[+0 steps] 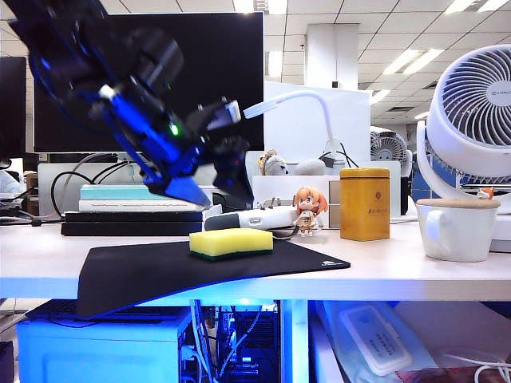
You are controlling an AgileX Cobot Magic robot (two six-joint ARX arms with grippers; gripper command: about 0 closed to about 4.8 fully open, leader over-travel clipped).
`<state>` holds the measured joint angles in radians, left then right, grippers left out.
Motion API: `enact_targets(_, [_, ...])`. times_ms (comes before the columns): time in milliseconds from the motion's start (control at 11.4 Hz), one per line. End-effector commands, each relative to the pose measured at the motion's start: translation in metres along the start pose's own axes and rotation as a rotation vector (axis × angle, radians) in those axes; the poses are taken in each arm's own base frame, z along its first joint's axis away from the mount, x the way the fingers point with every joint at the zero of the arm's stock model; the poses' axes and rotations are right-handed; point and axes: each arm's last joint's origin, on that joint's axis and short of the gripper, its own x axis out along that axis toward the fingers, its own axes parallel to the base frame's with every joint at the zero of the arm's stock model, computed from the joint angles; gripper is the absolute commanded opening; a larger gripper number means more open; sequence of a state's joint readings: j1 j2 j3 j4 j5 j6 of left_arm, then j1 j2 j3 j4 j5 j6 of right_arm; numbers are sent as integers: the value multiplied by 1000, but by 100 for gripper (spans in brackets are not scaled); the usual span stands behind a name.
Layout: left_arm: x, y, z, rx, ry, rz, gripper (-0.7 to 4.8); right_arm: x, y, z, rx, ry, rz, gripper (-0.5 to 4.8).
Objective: Open the drawer, place the cleaning sponge inside, then close the drawer.
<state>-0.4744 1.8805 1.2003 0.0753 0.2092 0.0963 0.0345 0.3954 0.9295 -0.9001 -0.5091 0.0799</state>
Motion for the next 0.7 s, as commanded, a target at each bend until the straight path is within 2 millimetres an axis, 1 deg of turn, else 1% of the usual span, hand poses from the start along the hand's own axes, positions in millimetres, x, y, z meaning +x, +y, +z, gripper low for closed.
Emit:
enact_targets(88, [27, 6, -18, -8, 11, 53, 479, 0, 0, 2, -5, -6, -13, -9])
enact_targets(176, [42, 7, -33, -46, 44, 54, 479, 0, -1, 2, -4, -5, -20, -9])
enact_targets(263, [49, 9, -38, -62, 62, 61, 479, 0, -1, 2, -4, -6, -21, -9])
enact_targets(351, [51, 10, -37, -61, 61, 96, 478, 0, -1, 2, -4, -6, -21, -9])
enact_targets(439, [51, 11, -34, -59, 52, 101, 354, 0, -1, 2, -4, -6, -28, -9])
enact_targets(527, [51, 11, -28, -57, 37, 103, 149, 0, -1, 2, -4, -7, -43, -9])
enact_targets(615, [51, 12, -24, -55, 25, 103, 48, 0, -1, 2, -5, -8, -43, -9])
enact_targets(702, [51, 12, -22, -54, 19, 102, 15, 0, -1, 2, -4, -7, -43, -9])
